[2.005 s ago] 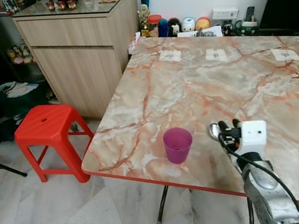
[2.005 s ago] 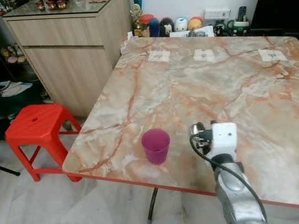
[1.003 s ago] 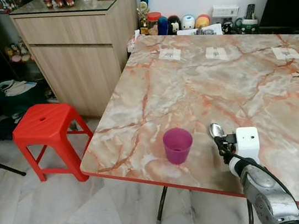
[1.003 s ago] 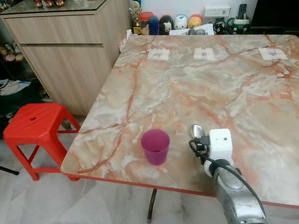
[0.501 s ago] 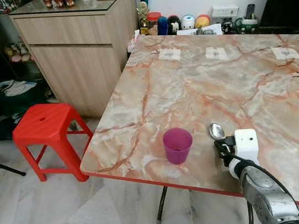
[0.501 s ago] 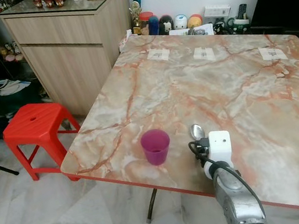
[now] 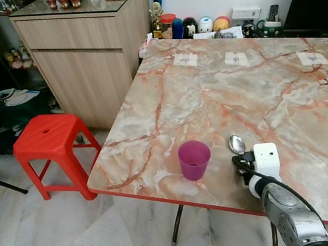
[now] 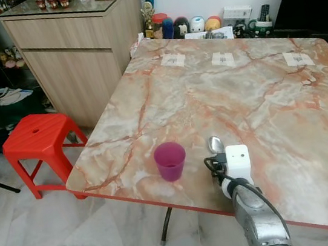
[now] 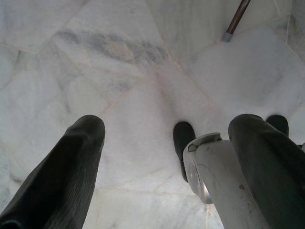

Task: Setting the table

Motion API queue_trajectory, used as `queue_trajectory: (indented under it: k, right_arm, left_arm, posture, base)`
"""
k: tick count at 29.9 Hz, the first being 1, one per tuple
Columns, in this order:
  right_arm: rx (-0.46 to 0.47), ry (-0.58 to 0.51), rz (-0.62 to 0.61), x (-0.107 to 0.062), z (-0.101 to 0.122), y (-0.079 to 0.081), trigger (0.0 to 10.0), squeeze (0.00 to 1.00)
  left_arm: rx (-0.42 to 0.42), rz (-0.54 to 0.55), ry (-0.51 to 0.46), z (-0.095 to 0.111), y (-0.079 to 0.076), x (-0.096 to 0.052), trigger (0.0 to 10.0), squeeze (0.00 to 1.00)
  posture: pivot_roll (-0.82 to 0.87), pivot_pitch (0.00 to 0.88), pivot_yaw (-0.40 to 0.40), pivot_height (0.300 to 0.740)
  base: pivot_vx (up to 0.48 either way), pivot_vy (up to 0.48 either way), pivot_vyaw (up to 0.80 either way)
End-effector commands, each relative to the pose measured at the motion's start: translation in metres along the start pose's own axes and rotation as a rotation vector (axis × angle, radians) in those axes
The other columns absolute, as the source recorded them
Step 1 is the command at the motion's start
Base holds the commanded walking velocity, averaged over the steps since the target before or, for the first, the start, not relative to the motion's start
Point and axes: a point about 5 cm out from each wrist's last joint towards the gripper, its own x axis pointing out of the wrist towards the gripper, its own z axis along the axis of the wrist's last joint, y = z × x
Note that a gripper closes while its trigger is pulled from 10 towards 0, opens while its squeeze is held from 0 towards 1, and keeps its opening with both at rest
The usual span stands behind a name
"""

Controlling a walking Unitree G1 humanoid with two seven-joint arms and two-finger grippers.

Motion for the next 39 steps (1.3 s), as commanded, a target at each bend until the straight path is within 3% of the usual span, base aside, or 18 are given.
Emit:
queue_trajectory:
  k: [1,22,26,28,34,39]
  right_arm:
    - [-0.012,0.072,-0.003,-0.001,-0.014,-0.001,0.0,0.00]
    - [-0.011,0.074,0.004,-0.001,-0.017,0.007,0.0,0.00]
    - [0.000,0.021,-0.008,-0.001,-0.012,0.008,0.0,0.00]
    - [-0.024,-0.152,-0.037,-0.004,0.010,0.006,10.0,0.00]
    - [-0.034,-0.338,-0.098,-0.011,0.036,0.000,10.0,0.00]
    - [-0.010,-0.470,-0.100,-0.022,0.053,-0.006,10.0,0.00]
  left_arm:
    - [-0.003,-0.008,0.036,-0.008,0.000,-0.002,10.0,0.00]
    - [-0.020,-0.021,0.027,-0.007,-0.002,-0.002,10.0,0.00]
    - [-0.021,-0.022,0.030,-0.007,-0.002,-0.002,10.0,0.00]
    - [-0.024,-0.020,0.033,-0.008,-0.003,-0.002,10.0,0.00]
    - [-0.095,0.021,0.034,-0.009,0.001,-0.002,10.0,0.00]
    - [-0.080,0.029,0.030,-0.008,0.006,-0.003,10.0,0.00]
  posture:
    - [0.04,0.095,-0.022,0.740]
    - [0.04,0.104,-0.026,0.740]
    - [0.04,0.105,-0.027,0.740]
    - [0.04,0.106,-0.028,0.740]
    - [0.04,0.107,-0.034,0.740]
    - [0.04,0.110,-0.037,0.740]
  base:
    - [0.000,0.000,0.00]
    - [0.000,0.000,0.00]
    - [0.000,0.000,0.00]
    - [0.000,0.000,0.00]
    - [0.000,0.000,0.00]
    - [0.000,0.000,0.00]
